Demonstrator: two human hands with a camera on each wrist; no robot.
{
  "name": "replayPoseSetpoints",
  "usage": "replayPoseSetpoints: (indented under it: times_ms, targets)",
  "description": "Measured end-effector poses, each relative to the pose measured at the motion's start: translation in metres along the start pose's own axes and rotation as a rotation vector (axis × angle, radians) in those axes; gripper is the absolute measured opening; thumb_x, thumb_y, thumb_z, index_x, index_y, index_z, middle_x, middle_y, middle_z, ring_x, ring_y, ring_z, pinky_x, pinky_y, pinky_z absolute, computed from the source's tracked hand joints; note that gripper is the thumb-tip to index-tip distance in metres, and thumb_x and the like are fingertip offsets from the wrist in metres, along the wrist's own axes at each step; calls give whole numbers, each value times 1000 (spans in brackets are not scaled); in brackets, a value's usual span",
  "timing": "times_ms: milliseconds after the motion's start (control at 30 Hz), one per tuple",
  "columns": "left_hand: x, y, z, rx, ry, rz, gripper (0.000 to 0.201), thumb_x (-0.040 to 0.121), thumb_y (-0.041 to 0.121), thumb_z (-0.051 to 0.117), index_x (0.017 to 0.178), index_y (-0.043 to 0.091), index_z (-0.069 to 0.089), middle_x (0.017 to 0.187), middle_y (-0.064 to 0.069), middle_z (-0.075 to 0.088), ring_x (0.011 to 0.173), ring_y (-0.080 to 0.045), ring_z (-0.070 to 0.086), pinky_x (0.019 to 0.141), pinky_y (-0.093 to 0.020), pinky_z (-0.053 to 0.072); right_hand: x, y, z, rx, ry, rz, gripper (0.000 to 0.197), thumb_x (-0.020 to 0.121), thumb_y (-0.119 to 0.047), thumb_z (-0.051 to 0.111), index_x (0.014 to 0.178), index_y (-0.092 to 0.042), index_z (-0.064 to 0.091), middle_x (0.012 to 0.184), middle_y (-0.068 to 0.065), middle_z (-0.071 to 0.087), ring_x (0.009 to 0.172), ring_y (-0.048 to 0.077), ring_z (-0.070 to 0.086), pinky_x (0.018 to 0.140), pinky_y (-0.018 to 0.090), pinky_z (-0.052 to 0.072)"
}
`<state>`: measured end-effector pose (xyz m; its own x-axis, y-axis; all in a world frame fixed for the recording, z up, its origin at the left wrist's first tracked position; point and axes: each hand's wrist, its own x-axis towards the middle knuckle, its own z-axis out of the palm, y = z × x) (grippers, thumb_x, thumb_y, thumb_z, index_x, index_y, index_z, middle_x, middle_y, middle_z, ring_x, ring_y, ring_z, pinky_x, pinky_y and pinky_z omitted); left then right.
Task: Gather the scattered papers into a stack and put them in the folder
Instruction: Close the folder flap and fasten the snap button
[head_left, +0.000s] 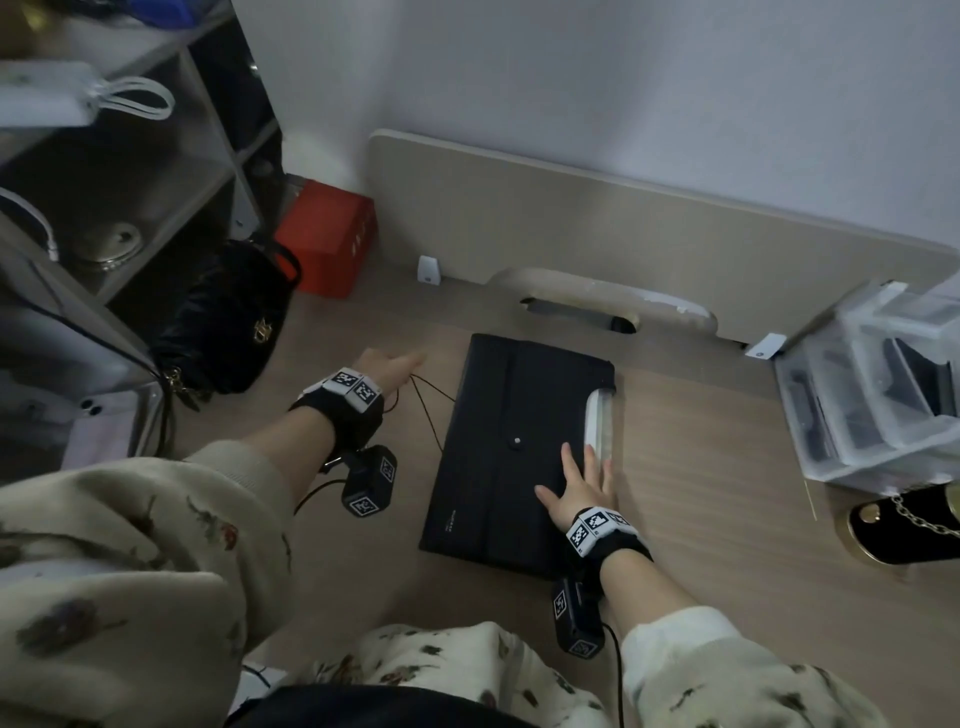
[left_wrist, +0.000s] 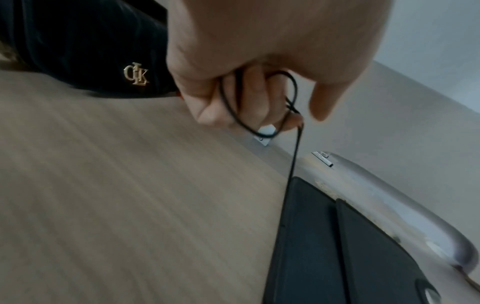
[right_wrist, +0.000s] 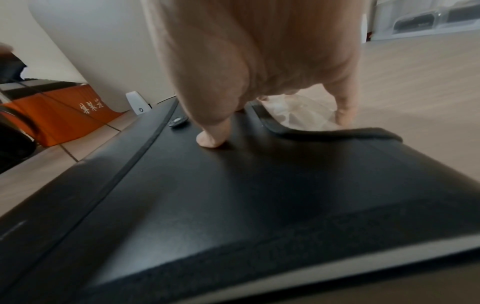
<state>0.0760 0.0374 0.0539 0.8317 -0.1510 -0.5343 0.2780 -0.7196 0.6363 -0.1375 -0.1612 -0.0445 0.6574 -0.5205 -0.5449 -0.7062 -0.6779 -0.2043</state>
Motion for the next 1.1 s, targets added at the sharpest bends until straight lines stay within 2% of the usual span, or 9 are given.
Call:
replayPoseSetpoints:
  times_ms: [33,100,167,300,533,733,833,900,1100]
  targets:
    - [1,-2,-2,106,29,39,40,87,47,59,102,10,65,98,-4,61,93,-25,58,84,-30,46,0,0,0,0,3,-3,75,92,-56,43,150,-39,-2,158,-9,-15,145,23,-19,120,41,9]
    - [2,-4,-3,287,64,104,25,86,38,63,95,14,65,104,-6,66,88,-22,58,75,-29,44,0,1,0,6,1,-8,75,92,-56,43,150,-39,-2,158,-9,-16,145,22,-20,120,41,8]
    - [1,-2,-1,343,100,151,15,85,33,65,85,18,61,98,-6,67,82,-19,57,70,-28,43,0,1,0,10,-5,-7,76,92,-56,43,150,-39,-2,158,-9,-16,145,23,-20,120,41,8]
    - [-4,9,-1,380,116,175,12,85,28,65,87,16,62,86,-2,61,80,-19,57,68,-29,44,0,1,-1,7,-20,-8,76,93,-56,43,150,-38,-3,158,-8,-17,145,23,-21,120,42,7]
    - [-9,13,-7,726,-20,103,20,86,24,61,90,6,68,80,-7,65,75,-24,61,62,-30,45,-2,0,-3,-1,-13,-20,76,93,-55,43,151,-37,-3,158,-7,-17,144,24,-20,120,40,3]
    - [-14,24,0,354,-32,326,30,93,34,56,66,20,53,67,3,52,65,-12,50,54,-25,35,2,2,3,18,-15,0,76,92,-57,44,149,-41,-3,157,-10,-18,144,21,-21,118,49,13]
    - [-17,31,7,217,4,457,30,90,34,59,72,10,59,77,1,55,69,-12,51,60,-27,43,3,3,4,10,-7,1,76,91,-58,44,149,-42,-3,157,-11,-18,144,22,-20,117,50,13]
    - [-17,39,9,86,-10,475,30,87,34,64,71,8,60,81,-1,56,68,-13,52,63,-28,45,5,3,4,2,-4,0,77,90,-60,43,149,-42,-3,158,-10,-17,144,22,-20,117,49,14]
    - [-29,54,18,-16,-199,444,35,91,35,59,63,15,51,56,0,50,53,-14,46,58,-27,41,7,3,6,-22,4,3,78,89,-62,42,149,-41,-3,158,-9,-14,145,25,-15,116,50,17]
